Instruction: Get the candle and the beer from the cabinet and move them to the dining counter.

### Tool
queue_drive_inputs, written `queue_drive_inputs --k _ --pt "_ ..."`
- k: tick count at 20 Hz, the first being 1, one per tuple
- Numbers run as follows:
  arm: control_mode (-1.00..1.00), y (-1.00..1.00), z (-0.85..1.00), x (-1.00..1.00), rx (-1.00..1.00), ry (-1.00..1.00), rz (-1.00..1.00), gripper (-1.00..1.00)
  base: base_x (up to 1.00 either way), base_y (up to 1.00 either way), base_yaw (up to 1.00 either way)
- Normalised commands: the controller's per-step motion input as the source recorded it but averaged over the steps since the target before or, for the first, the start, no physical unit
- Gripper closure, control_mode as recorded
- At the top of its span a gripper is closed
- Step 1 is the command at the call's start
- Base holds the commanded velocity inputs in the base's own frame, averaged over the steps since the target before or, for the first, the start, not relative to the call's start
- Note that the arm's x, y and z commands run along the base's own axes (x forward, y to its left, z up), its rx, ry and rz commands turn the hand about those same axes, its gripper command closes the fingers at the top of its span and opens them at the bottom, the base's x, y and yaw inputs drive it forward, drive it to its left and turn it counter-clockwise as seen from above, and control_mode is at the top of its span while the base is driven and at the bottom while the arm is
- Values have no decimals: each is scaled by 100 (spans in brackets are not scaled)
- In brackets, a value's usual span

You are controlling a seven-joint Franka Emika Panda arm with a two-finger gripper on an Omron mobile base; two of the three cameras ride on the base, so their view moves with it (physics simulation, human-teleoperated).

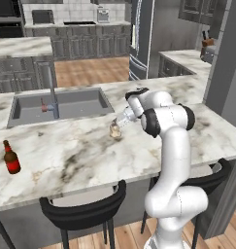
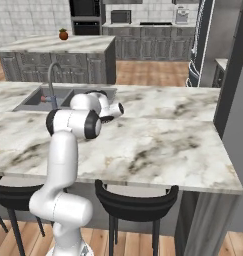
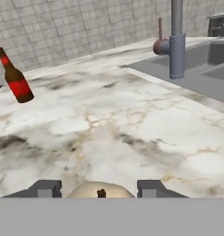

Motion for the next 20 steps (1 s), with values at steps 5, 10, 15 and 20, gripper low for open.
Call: queue_drive_inputs --k 5,10,15,20 --pt "-100 1 -4 -9 0 -10 0 100 0 0 0" --pt "-100 0 0 0 0 0 0 100 0 0 0" --pt "-100 0 0 0 0 0 0 -100 0 0 0" --pt "-100 0 0 0 0 0 0 -100 0 0 0"
